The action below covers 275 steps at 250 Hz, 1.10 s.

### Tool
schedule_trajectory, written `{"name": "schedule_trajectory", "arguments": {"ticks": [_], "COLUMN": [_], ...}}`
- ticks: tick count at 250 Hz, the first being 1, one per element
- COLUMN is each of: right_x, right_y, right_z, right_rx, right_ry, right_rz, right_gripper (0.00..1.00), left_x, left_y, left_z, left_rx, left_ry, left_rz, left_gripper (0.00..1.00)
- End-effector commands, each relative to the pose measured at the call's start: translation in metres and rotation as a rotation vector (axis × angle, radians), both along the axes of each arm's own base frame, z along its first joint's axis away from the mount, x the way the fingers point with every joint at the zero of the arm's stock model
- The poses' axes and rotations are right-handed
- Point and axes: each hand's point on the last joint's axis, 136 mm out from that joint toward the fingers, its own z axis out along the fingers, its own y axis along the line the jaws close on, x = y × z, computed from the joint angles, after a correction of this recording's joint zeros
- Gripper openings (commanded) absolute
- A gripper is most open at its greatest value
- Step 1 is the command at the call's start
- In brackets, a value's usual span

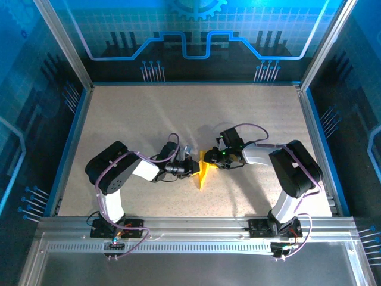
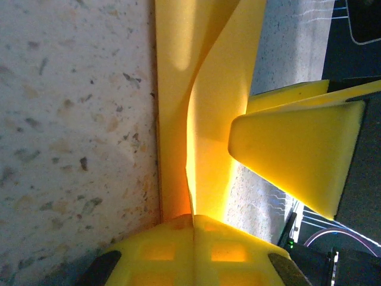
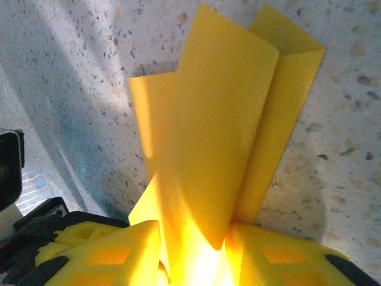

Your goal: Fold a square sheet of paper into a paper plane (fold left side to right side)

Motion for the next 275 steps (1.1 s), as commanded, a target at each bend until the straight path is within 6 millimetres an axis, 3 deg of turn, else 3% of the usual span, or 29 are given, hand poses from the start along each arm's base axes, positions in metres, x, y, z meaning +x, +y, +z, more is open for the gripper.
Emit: {"name": "schedule_trajectory", "arguments": {"ticks": [1,65,202,275], "right_x": [-0.025,-0.026,-0.019,-0.018], "right_y": [-0.018,-0.018,-0.008,-0.008], "right_z": [-0.037,-0.035,-0.001,0.002], "right_rx": [-0.141,-0.139,-0.047,-0.038], "right_ry": [0.1,0.099,0.023,0.016], "right_rz": [0.008,0.011,0.006,0.008], "right_gripper": [0.37,0.37,0.34,0.35], "left_x": [0.004,0.002,-0.002,0.0], "left_y": [0.004,0.008,0.033,0.031], "left_z": [-0.01,-0.016,-0.05,-0.053], "left_rx": [0.052,0.09,0.281,0.297], "left_ry": [-0.01,-0.008,0.042,0.047], "left_rz": [-0.003,-0.01,0.024,0.015], "left_gripper": [0.06,0.05,0.0,0.0]}}
